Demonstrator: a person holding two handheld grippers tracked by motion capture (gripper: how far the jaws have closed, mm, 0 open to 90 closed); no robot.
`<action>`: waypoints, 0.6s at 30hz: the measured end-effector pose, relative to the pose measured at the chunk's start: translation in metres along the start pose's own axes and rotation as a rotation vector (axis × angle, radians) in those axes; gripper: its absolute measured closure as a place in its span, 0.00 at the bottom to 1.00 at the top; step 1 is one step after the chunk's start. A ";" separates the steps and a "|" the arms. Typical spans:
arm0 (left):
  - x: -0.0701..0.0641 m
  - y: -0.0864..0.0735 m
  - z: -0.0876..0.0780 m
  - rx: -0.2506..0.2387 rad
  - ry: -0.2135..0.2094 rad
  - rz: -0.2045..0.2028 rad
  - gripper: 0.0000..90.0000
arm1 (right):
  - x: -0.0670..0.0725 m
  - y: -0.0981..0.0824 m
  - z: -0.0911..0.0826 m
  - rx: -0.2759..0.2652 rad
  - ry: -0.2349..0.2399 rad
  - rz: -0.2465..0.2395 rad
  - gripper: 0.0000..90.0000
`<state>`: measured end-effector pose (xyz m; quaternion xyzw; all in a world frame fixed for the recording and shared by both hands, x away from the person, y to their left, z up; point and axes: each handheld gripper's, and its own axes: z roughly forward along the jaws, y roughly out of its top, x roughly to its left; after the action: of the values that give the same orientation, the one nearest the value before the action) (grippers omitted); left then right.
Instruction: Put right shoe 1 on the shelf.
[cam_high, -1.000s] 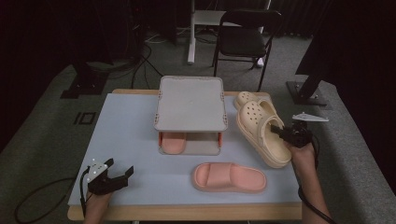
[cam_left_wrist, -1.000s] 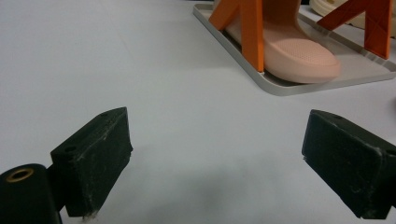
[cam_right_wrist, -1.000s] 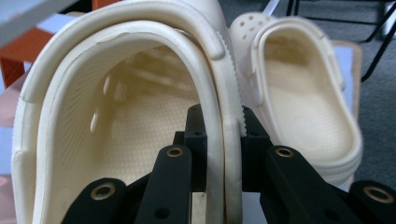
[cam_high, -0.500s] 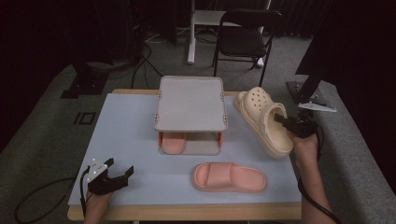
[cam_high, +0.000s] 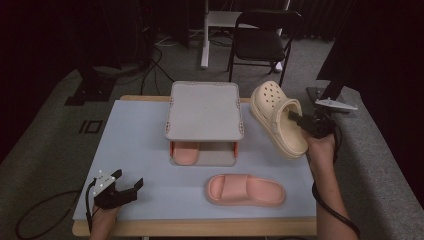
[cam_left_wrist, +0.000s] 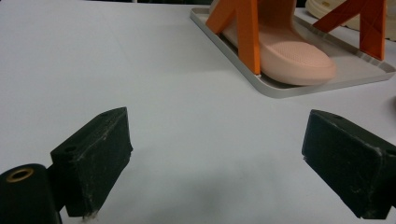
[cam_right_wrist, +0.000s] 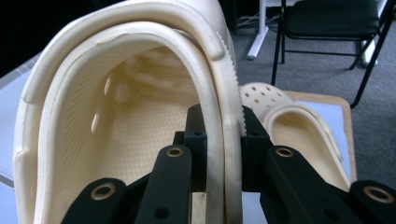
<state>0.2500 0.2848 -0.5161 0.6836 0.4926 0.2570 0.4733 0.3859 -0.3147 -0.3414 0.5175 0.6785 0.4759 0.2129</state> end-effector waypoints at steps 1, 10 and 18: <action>0.000 0.000 0.000 0.001 0.001 0.001 0.09 | 0.002 0.002 0.001 -0.001 0.004 0.000 0.87; -0.001 0.001 -0.001 -0.004 -0.004 0.004 0.09 | 0.025 0.017 0.010 -0.020 0.016 -0.002 0.86; 0.000 0.000 0.000 -0.004 -0.007 0.008 0.09 | 0.046 0.029 0.023 -0.029 0.027 0.004 0.86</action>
<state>0.2497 0.2850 -0.5158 0.6855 0.4879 0.2574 0.4752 0.4009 -0.2634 -0.3175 0.5093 0.6734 0.4930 0.2099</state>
